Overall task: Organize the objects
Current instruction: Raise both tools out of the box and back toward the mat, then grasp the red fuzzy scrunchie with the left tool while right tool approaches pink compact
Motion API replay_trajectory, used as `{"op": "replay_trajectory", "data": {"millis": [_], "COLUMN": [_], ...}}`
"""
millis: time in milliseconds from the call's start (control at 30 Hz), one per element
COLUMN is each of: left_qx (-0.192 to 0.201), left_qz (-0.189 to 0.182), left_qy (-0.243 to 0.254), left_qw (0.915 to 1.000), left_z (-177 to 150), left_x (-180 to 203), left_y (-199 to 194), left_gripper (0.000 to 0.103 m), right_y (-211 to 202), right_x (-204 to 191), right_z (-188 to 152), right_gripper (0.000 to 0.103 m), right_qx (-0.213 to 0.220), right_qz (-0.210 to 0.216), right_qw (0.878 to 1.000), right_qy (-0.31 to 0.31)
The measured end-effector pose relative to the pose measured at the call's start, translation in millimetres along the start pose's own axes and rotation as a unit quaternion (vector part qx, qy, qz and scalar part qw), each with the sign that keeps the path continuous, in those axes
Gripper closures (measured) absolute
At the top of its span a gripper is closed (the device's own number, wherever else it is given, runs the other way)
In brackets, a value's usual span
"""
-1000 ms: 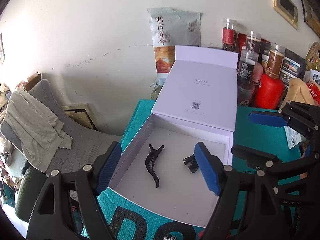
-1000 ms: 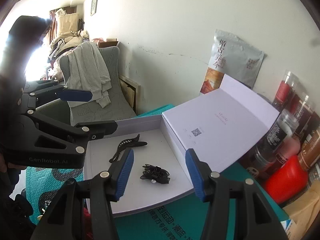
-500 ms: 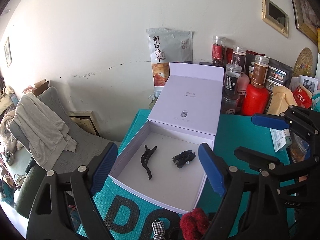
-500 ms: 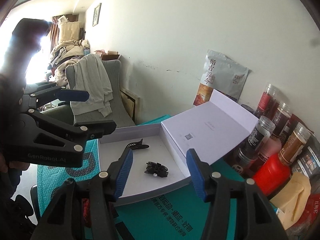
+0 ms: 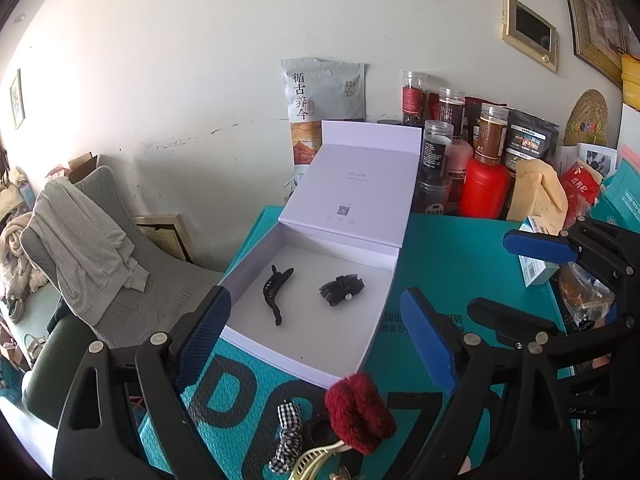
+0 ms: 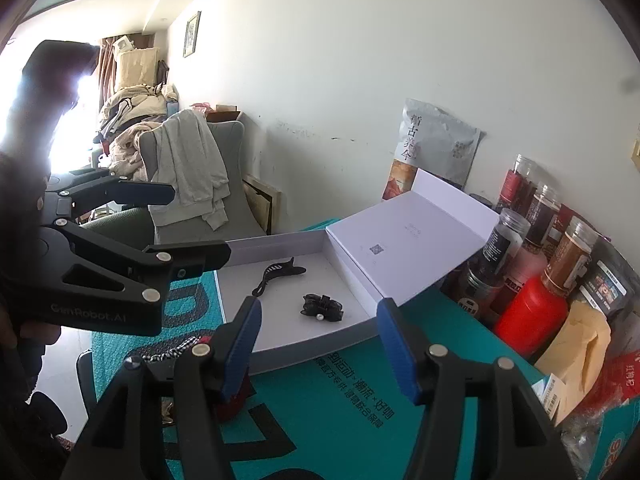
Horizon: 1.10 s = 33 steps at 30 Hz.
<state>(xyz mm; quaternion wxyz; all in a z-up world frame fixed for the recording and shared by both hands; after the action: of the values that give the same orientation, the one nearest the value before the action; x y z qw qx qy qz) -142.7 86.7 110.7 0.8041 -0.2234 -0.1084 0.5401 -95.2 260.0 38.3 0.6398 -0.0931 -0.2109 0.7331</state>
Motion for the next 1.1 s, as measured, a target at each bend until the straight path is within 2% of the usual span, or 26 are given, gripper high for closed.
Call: {"op": "replay_trajectory", "data": {"millis": [233, 600, 1100], "left_qx": [-0.009, -0.026, -0.060], "left_qz": [-0.004, -0.012, -0.036], "left_qy": [-0.007, -0.012, -0.026], "left_qw": [0.9999, 0.9995, 0.9972], "left_z": [-26.2, -69.5, -123.4], "left_x": [8.9, 25.0, 42.1], "left_y": [-17.9, -37.6, -31.8], "left_gripper": [0.016, 0.015, 0.015], "right_y": [-18.2, -34.9, -42.3], "right_x": [-11.1, -26.9, -40.8], "right_z": [-19.2, -55.5, -106.2], "right_gripper": [0.038, 0.038, 0.038], "right_qx": [-0.003, -0.021, -0.060], "right_qz": [0.002, 0.004, 0.003], "right_qw": [1.000, 0.999, 0.997], "right_qy": [0.010, 0.024, 0.041]}}
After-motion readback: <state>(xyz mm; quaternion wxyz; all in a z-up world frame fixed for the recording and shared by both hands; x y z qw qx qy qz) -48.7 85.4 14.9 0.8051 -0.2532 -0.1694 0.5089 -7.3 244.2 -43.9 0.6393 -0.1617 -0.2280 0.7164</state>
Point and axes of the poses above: each gripper's, at about its wrist camera, not at the fingertips, and y roughly the way its jaws point, x to its right, z to its top, the point moved 3 cm from there along y, roughly the way its jaws point, and after that the axes turned 7 degrees about x, right-handed, at the moved point
